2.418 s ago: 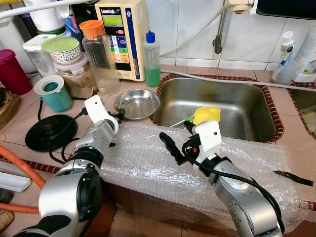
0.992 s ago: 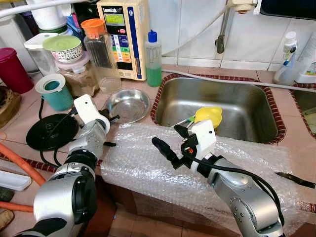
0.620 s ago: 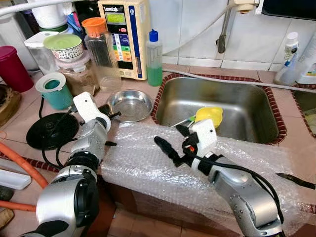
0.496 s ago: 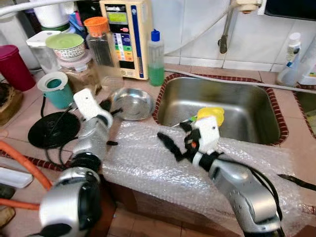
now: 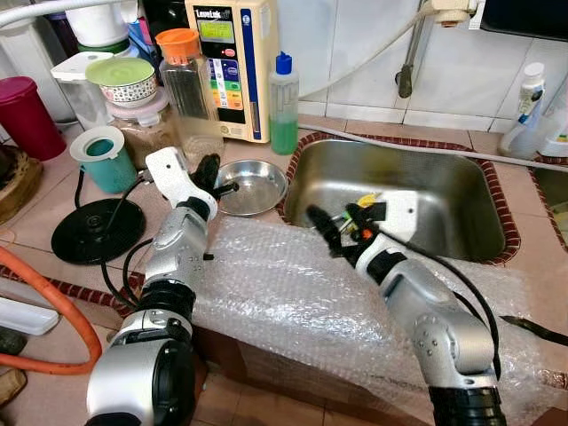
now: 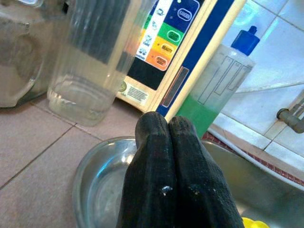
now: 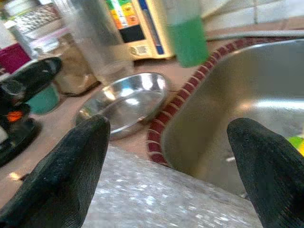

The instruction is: Kitchen organization

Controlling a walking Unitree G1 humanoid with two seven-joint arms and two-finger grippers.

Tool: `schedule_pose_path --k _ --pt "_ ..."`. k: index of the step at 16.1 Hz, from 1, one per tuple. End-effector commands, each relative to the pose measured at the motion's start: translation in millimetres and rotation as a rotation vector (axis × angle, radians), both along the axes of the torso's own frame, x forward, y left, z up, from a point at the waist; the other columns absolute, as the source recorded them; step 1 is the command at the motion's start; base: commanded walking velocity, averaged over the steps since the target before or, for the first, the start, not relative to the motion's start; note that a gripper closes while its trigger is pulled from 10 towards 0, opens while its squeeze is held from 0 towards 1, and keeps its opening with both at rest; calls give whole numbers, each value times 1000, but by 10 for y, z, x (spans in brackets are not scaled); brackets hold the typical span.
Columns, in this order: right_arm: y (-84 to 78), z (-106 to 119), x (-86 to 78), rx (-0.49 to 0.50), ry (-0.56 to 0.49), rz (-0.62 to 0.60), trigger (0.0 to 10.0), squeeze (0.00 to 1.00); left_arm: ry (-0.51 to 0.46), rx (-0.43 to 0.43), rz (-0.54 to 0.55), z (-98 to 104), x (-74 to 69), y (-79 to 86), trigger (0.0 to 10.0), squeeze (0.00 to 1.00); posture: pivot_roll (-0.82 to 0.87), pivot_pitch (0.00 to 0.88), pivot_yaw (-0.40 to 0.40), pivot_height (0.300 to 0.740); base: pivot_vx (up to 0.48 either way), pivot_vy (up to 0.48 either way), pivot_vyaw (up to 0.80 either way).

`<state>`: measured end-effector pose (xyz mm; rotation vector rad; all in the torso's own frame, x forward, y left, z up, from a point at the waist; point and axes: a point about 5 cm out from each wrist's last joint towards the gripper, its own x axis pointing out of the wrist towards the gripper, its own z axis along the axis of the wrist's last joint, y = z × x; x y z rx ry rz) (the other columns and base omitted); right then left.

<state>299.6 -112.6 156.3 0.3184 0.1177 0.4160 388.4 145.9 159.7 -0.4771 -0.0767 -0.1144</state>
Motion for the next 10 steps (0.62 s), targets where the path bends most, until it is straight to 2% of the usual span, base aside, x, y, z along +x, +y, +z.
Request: schedule_pose_path --k 1,2,3,4,5,7,8,10 --pt "-31 -10 17 2 14 -15 10000 0 9 20 23 -12 -6 53 0 0 27 0 60 740 0 0 0" --pt "-30 -9 13 1 13 -16 10000 0 29 26 52 -31 -4 94 0 0 26 0 60 740 0 0 0" --pt "-27 -12 9 -2 12 -18 10000 0 60 29 96 -55 -1 164 4431 4 26 0 60 740 0 0 0" --pt "-22 -13 10 -2 12 -18 10000 0 74 -22 118 -64 3 221 10000 1000 28 0 61 740 0 0 0" --pt "-15 -16 9 -3 12 -18 10000 0 79 -46 117 -68 5 249 10000 1000 28 0 61 740 0 0 0" --pt "-1 -20 4 -4 13 -14 10000 0 190 -66 194 -168 8 365 10000 1000 28 0 61 740 0 0 0" --pt "5 -14 6 -4 13 -13 10000 0 235 -91 206 -201 13 380 10000 1000 28 0 62 740 0 0 0" --pt "10 -14 10 1 18 -15 10000 0 248 -134 181 -184 36 335 10000 1000 28 0 62 740 0 0 0"
